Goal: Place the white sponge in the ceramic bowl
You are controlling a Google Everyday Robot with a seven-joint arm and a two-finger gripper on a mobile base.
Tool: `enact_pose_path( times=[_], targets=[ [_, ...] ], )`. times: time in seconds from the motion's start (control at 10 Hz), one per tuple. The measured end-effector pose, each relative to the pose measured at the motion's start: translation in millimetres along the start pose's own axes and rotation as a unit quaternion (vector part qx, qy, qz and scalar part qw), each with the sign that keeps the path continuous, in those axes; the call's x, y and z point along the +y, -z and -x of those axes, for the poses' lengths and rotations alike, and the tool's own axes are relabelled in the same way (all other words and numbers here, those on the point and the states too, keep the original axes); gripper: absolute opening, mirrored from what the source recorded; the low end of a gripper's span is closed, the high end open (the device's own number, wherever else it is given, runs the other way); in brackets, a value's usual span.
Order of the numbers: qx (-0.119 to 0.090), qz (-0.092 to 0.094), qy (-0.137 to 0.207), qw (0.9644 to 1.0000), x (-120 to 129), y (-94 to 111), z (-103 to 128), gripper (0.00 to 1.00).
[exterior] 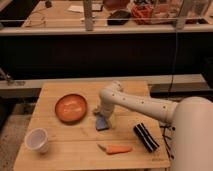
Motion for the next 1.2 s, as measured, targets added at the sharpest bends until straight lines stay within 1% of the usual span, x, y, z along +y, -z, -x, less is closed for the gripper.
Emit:
enact_pose_path(
  times=[0.1,0.2,0.3,0.6,1.2],
  targets=[
    [0.000,0.000,0.001,1.0000,-0.5,0.0,0.4,0.73],
    [0.001,0.000,0.000,1.0000,0.5,1.0,-0.8,0.78],
    [0.001,-0.001,0.000,1.0000,0.1,2.0,-0.7,0.80],
    [0.001,0.000,0.001,1.0000,0.0,5.8,-0.5,0.78],
    [0.000,0.000,0.001,1.0000,-0.4,9.2,0.1,0.78]
  ],
)
